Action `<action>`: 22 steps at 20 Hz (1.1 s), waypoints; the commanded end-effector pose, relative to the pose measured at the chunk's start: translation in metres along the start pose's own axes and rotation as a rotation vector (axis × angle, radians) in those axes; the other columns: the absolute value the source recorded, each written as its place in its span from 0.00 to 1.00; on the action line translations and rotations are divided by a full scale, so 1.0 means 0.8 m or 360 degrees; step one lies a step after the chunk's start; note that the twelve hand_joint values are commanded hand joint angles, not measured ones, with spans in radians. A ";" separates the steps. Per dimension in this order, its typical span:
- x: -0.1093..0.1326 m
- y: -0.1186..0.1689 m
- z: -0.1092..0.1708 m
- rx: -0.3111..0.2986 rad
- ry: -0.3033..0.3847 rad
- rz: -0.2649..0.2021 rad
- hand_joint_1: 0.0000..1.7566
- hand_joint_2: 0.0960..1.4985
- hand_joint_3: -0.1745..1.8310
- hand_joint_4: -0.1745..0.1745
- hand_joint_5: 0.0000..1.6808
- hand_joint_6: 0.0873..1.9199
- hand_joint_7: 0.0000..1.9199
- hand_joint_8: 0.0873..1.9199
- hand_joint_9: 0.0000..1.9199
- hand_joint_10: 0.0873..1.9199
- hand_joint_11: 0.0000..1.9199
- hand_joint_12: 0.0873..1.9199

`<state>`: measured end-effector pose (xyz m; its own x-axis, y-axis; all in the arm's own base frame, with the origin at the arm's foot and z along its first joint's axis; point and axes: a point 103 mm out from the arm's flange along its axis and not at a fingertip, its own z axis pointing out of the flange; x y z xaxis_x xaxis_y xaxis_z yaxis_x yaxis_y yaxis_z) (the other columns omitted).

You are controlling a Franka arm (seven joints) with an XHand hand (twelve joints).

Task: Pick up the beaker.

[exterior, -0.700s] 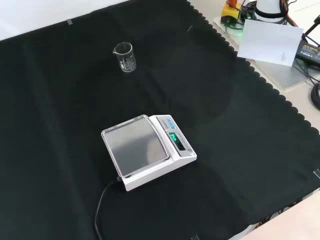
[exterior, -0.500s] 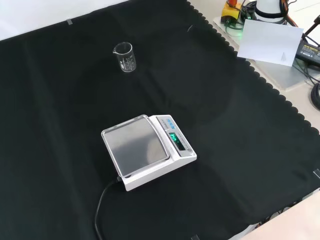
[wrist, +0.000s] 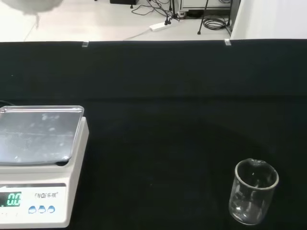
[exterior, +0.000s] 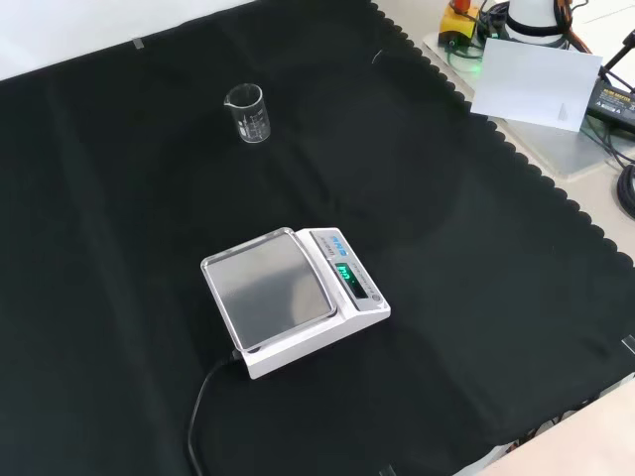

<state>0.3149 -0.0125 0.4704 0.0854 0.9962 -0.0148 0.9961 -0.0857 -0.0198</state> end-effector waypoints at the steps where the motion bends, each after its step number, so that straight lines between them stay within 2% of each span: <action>1: -0.026 0.018 0.020 0.0013 0.0021 0.0045 0.37 0.38 0.32 0.37 0.22 0.18 0.29 0.34 0.27 0.39 0.10 0.75; 4: -0.046 0.036 0.040 0.0063 0.0088 0.0081 0.37 0.37 0.31 0.39 0.20 0.16 0.26 0.34 0.26 0.39 0.09 0.75; 8: -0.063 0.064 0.068 0.0134 0.0056 0.0104 0.37 0.36 0.30 0.41 0.20 0.14 0.22 0.35 0.24 0.40 0.07 0.75; 15: -0.074 0.111 0.113 0.0231 0.0002 0.0097 0.37 0.35 0.29 0.42 0.19 0.11 0.17 0.35 0.22 0.41 0.06 0.76; 22: -0.091 0.147 0.170 0.0345 -0.0005 0.0143 0.38 0.35 0.28 0.43 0.17 0.10 0.14 0.34 0.21 0.41 0.05 0.76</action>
<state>0.3921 -0.0735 0.3672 0.1492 0.9887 -0.0152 0.9674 -0.1491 -0.2046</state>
